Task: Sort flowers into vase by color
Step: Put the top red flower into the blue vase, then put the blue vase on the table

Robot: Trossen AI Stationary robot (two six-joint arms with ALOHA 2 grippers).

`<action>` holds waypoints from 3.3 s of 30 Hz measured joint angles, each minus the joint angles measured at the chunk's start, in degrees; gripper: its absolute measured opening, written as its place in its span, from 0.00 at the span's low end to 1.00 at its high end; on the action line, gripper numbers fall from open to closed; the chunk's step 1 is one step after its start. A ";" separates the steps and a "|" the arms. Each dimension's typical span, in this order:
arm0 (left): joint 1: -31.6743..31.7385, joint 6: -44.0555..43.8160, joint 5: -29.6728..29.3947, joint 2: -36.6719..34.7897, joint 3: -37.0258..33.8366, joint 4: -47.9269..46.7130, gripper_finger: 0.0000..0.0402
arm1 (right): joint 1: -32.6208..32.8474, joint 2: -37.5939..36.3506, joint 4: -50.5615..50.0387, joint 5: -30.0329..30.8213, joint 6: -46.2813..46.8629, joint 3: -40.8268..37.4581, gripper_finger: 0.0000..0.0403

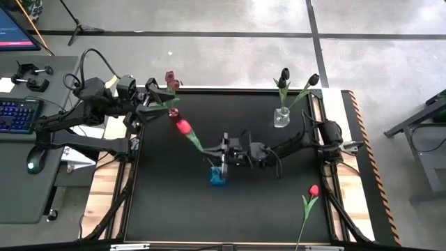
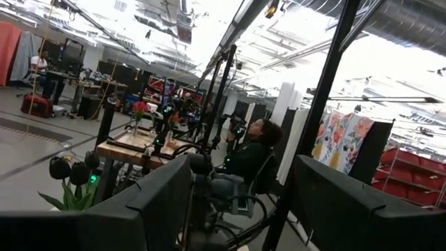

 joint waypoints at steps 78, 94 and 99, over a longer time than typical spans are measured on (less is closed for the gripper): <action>-22.94 -33.86 -13.82 8.66 -39.72 -0.59 0.62 | -2.88 -4.21 -109.98 -15.67 3.48 22.18 0.47; -22.93 -37.13 -11.43 31.05 -42.10 18.84 0.62 | -2.86 0.37 -110.25 -21.95 0.66 22.21 0.47; -22.91 -38.55 -9.48 32.90 -42.06 22.60 0.62 | -2.88 0.15 -109.59 -22.04 2.33 22.12 0.47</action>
